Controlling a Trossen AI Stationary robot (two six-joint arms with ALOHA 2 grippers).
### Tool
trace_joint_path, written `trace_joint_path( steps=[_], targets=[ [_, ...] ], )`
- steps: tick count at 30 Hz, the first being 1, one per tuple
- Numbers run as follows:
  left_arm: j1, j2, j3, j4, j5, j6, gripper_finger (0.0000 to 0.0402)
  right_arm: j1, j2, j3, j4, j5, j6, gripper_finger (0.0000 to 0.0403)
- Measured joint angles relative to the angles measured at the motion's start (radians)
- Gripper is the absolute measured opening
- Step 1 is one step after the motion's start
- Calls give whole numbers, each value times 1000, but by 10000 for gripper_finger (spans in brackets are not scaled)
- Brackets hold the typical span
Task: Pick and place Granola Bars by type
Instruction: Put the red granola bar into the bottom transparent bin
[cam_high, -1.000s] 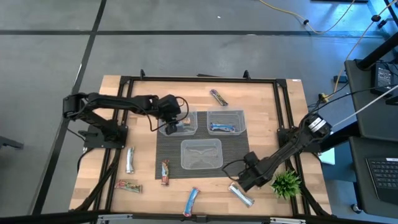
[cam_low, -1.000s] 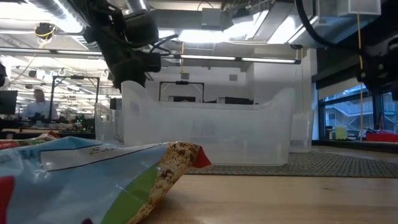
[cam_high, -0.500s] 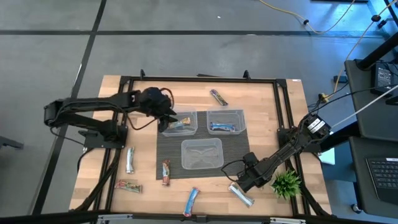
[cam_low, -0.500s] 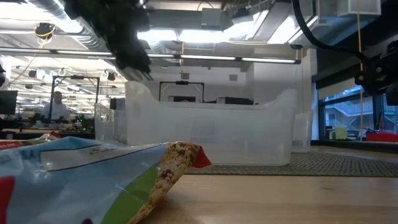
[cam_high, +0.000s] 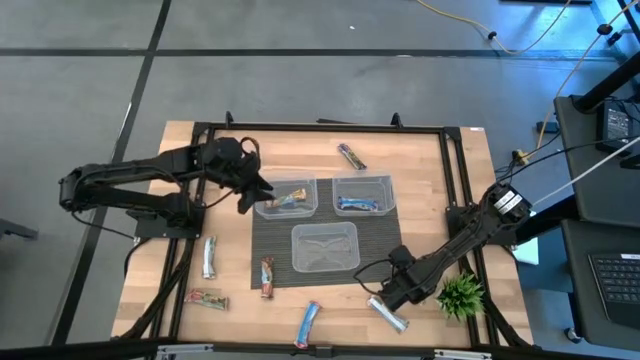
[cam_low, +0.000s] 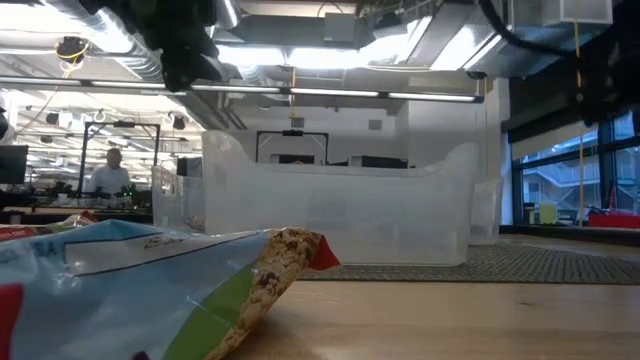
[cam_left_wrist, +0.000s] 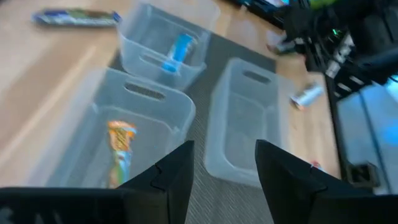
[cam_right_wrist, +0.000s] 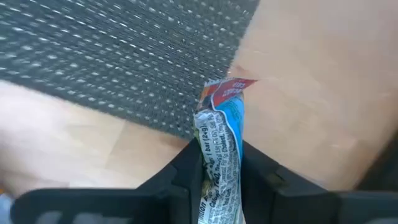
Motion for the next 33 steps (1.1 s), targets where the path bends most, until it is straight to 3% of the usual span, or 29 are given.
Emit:
trace_joint_path(
  steps=[4, 8, 13, 17, 22, 26, 33],
  targets=[
    [-44, -2, 0, -68, 29, -33, 160, -1, 0, 124, -186, 96, -76, 84],
    [-102, 1, 0, -124, 29, -94, 162, -22, -1, 271, -319, 292, -178, 84],
    [-176, 1, 0, -222, 29, -237, 157, -63, -1, 406, -273, 611, -426, 84],
    [-234, 1, 0, -320, 3, -362, 150, -120, -2, 453, -128, 745, -680, 84],
    [-313, 1, 0, -393, -6, -538, 147, -213, -2, 439, 171, 746, -998, 84],
    [-376, 1, 0, -425, -27, -660, 147, -282, 2, 405, 414, 613, -1219, 84],
    [-493, 1, -13, -471, -243, -854, 147, -345, 54, 363, 589, 450, -1363, 84]
  ],
)
